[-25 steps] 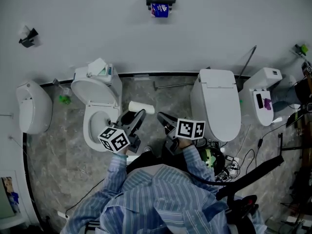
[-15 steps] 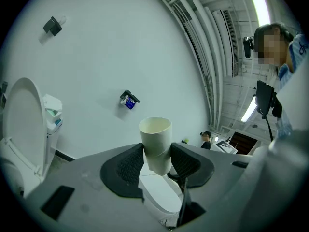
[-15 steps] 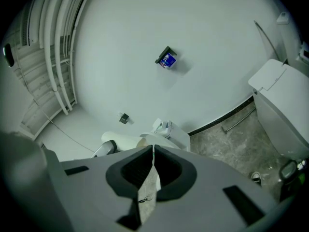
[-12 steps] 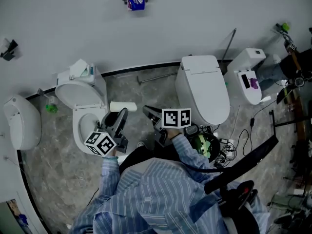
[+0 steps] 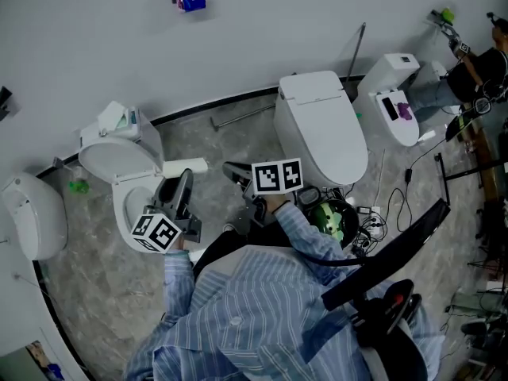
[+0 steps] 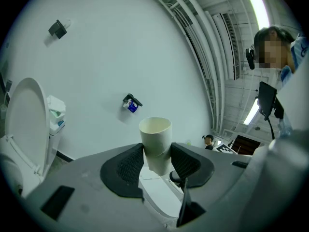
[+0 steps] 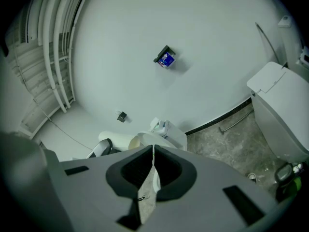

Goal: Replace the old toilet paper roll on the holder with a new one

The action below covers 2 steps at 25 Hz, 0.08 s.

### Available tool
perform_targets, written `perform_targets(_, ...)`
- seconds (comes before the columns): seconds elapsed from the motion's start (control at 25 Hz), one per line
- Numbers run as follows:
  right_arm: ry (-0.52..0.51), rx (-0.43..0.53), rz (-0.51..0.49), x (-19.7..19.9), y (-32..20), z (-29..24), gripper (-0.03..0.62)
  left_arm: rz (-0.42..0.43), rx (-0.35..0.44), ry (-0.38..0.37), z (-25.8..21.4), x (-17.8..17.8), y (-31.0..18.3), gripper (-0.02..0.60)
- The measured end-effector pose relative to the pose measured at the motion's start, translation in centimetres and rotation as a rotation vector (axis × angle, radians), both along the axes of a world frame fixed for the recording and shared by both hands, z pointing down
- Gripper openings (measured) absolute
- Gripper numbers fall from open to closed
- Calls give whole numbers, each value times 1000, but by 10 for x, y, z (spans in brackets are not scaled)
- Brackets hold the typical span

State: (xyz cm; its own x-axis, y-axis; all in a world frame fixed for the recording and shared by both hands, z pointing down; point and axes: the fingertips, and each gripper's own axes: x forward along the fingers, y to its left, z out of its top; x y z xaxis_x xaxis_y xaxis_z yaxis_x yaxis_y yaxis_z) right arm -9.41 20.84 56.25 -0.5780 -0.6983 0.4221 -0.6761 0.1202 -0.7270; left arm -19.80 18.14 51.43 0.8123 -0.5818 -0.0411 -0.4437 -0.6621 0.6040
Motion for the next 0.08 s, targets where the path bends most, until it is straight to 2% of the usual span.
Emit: perform_targets(0.08,1,0,-1,1,0,1,17,-2,2,1,0,1,0,181)
